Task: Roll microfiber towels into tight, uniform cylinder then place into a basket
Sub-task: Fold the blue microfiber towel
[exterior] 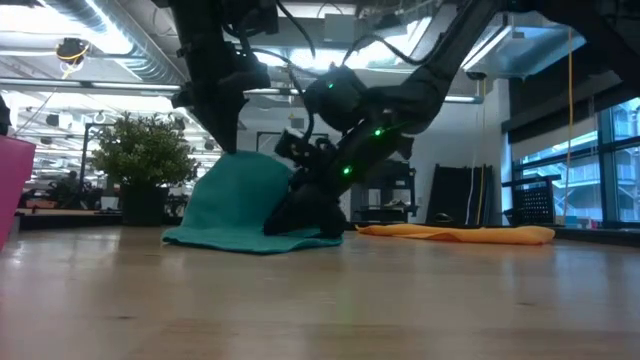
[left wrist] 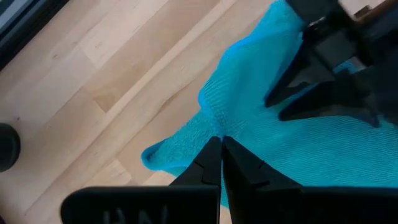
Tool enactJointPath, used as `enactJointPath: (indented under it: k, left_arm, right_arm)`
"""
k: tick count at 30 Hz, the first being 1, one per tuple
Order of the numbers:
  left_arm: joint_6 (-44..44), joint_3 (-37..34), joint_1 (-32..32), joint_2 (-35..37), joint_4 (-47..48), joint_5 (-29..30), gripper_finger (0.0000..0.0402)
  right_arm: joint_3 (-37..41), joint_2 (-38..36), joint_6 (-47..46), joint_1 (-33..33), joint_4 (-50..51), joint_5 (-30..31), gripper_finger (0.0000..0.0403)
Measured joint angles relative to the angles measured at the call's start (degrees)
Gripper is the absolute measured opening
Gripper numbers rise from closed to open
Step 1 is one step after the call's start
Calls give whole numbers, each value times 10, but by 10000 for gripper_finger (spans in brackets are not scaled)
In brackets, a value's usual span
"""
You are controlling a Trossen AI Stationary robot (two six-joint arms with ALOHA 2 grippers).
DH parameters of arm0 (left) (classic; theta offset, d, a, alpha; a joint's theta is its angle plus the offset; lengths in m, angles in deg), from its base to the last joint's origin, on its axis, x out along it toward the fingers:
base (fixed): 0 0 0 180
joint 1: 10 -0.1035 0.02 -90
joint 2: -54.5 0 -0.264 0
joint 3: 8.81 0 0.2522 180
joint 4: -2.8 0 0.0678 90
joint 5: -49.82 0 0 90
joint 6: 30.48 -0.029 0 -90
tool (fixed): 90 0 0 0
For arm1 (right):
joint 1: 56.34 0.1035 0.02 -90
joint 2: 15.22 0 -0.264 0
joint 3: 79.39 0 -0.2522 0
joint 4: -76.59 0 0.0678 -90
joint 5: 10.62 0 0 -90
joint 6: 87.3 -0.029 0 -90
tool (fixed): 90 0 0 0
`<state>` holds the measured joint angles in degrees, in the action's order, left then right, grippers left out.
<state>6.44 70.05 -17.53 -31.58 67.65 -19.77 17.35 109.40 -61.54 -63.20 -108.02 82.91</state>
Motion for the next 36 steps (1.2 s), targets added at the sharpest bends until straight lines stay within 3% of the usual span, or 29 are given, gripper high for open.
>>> enactJointPath:
  k: [28,36]
  left_arm:
    - [0,0,0,0,8,-6,0]
    - [0,0,0,0,8,-6,0]
  right_arm:
    - [-51,11,0,-23,34,-2,100]
    - [-50,11,-2,-27,40,-50,100]
